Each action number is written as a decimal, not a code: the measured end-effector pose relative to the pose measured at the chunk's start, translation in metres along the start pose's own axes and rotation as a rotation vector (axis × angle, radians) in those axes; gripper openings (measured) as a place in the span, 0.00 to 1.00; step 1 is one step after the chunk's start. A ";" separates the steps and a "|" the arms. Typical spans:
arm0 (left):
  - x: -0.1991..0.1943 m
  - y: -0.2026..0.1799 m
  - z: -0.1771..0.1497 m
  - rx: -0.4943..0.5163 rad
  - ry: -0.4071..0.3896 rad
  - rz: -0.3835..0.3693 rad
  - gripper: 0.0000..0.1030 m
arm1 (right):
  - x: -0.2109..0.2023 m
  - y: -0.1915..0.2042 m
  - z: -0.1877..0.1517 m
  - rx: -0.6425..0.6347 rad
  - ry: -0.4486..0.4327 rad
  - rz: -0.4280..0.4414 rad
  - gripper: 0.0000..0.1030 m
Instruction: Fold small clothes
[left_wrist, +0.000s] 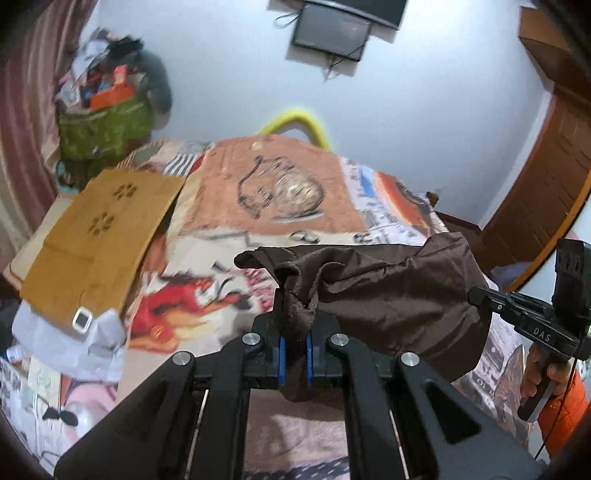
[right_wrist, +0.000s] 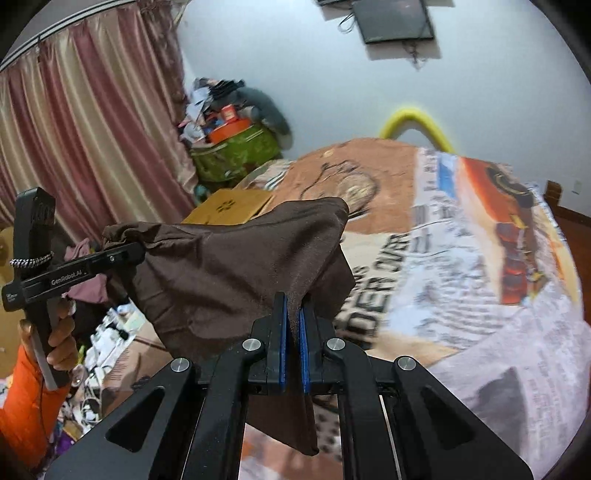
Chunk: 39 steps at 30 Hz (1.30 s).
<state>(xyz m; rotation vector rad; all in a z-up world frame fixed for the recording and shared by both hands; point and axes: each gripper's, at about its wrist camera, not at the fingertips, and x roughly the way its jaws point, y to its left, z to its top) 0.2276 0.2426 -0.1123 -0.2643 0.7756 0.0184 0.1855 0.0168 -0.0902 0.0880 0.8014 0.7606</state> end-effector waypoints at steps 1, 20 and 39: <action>0.003 0.011 -0.003 -0.018 0.021 0.002 0.06 | 0.008 0.007 -0.002 -0.002 0.013 0.008 0.05; 0.129 0.057 -0.040 -0.066 0.285 0.085 0.07 | 0.095 -0.023 -0.045 0.139 0.247 -0.029 0.06; 0.096 0.062 -0.008 -0.031 0.174 0.147 0.50 | 0.071 -0.011 -0.027 0.007 0.162 -0.088 0.34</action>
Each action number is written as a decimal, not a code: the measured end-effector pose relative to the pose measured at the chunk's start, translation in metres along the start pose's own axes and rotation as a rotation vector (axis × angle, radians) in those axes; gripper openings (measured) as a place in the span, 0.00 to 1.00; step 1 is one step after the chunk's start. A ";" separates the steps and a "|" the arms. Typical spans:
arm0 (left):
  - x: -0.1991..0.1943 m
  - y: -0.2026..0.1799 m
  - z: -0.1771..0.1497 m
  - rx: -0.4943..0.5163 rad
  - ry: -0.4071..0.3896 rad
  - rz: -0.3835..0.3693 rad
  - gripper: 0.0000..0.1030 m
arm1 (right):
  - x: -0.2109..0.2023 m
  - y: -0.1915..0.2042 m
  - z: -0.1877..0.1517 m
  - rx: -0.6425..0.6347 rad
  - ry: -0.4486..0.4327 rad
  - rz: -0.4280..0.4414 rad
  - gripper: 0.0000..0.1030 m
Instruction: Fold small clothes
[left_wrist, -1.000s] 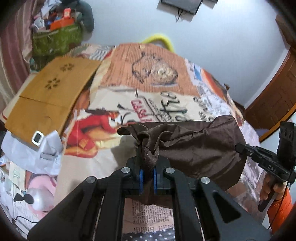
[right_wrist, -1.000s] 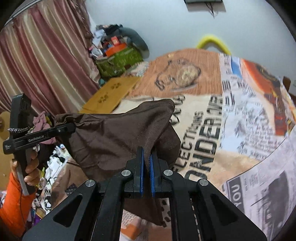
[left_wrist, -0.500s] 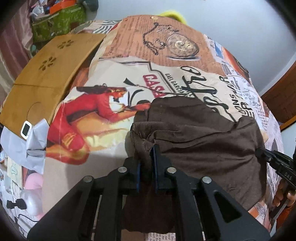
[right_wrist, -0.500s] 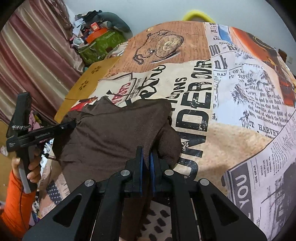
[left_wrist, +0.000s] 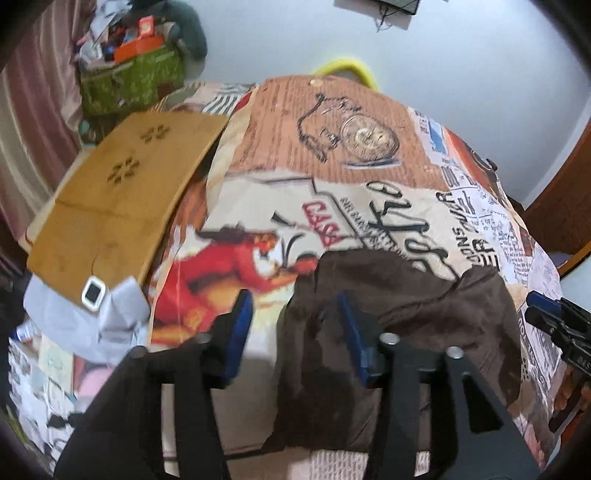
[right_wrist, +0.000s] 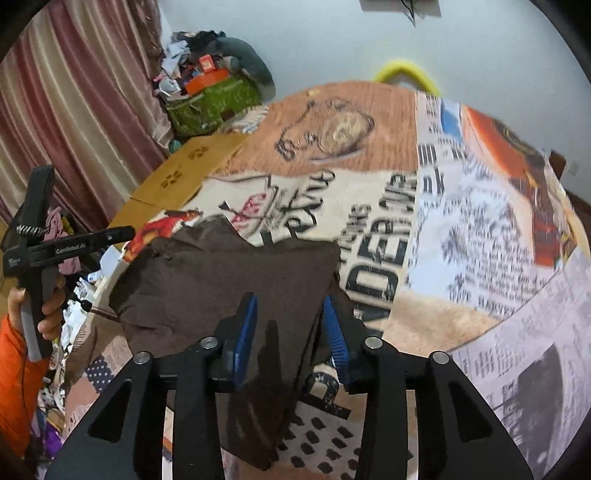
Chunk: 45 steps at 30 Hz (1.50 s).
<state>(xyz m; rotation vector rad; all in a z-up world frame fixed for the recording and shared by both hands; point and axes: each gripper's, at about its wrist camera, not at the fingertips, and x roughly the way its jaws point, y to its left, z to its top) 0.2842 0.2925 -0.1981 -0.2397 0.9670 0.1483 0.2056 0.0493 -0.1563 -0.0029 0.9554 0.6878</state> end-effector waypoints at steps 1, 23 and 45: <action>0.005 -0.005 0.006 0.009 0.002 -0.003 0.52 | 0.000 0.002 0.002 -0.005 -0.009 0.003 0.36; 0.076 -0.001 0.002 0.120 0.132 0.225 0.53 | 0.068 0.001 0.009 0.015 0.092 0.038 0.37; 0.025 -0.030 -0.064 0.142 0.168 0.024 0.62 | 0.048 0.049 -0.017 -0.070 0.177 0.058 0.55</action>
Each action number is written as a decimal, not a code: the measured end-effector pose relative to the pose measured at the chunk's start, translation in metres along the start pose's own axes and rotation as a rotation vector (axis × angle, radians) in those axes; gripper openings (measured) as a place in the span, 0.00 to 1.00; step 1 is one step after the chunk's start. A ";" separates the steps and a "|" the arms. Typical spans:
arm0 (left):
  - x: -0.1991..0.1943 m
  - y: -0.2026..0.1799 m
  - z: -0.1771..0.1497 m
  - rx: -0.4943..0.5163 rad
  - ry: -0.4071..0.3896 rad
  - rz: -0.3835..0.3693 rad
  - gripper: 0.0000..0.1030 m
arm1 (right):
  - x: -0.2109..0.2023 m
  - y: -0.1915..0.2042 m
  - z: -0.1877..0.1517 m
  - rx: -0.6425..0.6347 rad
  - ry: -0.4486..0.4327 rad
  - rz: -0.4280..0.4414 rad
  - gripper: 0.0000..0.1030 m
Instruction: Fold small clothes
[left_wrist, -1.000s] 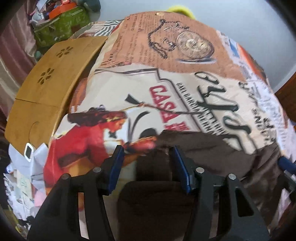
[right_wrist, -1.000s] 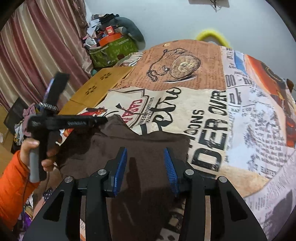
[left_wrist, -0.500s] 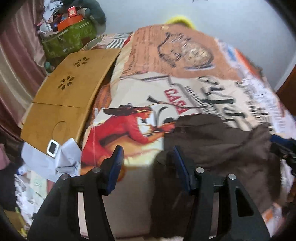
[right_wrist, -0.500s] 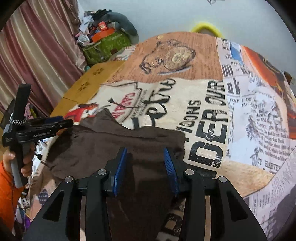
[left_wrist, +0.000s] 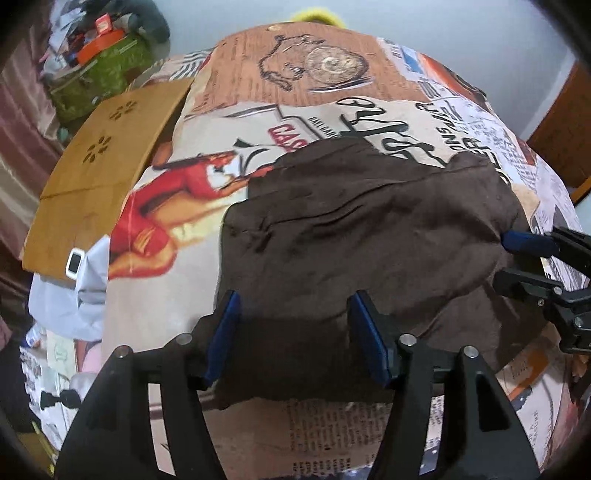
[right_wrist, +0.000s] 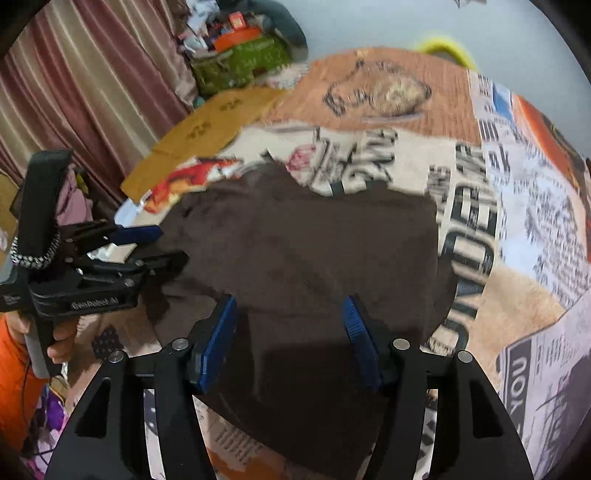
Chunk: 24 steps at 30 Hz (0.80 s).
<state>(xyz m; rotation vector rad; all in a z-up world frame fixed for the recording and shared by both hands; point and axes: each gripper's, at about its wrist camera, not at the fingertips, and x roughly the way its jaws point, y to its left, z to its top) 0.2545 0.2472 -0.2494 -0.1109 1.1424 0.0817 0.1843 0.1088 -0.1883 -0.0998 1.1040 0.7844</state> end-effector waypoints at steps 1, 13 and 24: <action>-0.002 0.005 -0.001 -0.012 -0.002 0.008 0.63 | 0.000 -0.001 -0.001 -0.003 0.004 -0.004 0.55; -0.053 0.031 -0.016 -0.082 -0.068 0.082 0.64 | -0.041 -0.020 -0.026 0.016 -0.028 -0.086 0.55; -0.177 -0.020 -0.029 -0.052 -0.347 0.021 0.64 | -0.144 0.006 -0.021 0.037 -0.305 -0.002 0.55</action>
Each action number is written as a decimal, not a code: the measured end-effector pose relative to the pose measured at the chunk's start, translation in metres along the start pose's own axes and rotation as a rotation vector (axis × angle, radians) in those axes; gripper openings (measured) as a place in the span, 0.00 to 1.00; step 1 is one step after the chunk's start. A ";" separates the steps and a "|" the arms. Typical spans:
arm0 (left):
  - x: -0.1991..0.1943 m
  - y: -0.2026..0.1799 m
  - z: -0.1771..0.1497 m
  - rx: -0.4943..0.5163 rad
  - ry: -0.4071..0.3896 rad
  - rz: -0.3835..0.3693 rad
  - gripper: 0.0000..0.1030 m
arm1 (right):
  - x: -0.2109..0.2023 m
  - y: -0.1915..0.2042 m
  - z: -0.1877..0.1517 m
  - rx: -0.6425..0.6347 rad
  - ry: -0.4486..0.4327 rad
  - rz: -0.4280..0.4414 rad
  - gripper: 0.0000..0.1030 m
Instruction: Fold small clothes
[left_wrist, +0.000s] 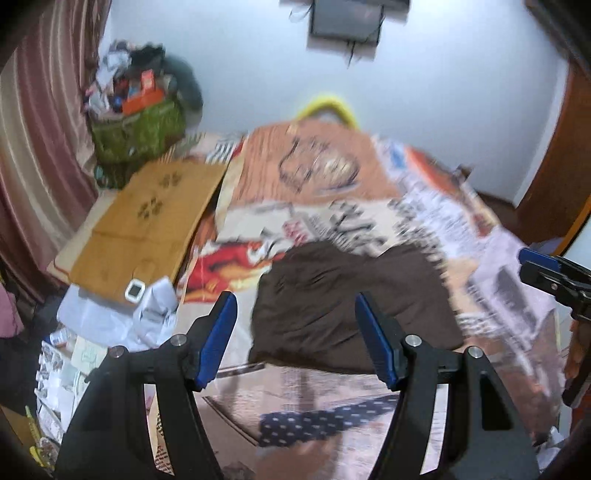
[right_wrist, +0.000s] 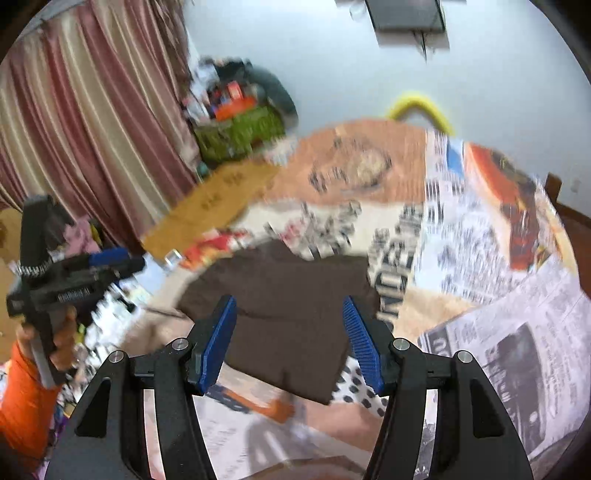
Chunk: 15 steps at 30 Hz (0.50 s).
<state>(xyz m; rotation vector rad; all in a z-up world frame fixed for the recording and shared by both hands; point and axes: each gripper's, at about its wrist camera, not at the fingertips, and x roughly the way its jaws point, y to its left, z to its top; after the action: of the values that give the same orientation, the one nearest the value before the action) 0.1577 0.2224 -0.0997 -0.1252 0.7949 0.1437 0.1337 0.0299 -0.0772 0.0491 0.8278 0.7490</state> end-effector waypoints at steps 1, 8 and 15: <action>-0.016 -0.008 0.002 0.008 -0.037 -0.005 0.64 | -0.012 0.006 0.002 -0.006 -0.033 0.009 0.55; -0.105 -0.043 0.001 0.029 -0.234 -0.055 0.64 | -0.084 0.040 0.007 -0.060 -0.227 0.061 0.55; -0.184 -0.070 -0.017 0.039 -0.433 -0.066 0.64 | -0.156 0.070 -0.008 -0.117 -0.428 0.078 0.55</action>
<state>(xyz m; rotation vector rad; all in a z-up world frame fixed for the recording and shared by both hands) 0.0305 0.1357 0.0247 -0.0792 0.3615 0.0884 0.0185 -0.0171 0.0407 0.1323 0.3758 0.8222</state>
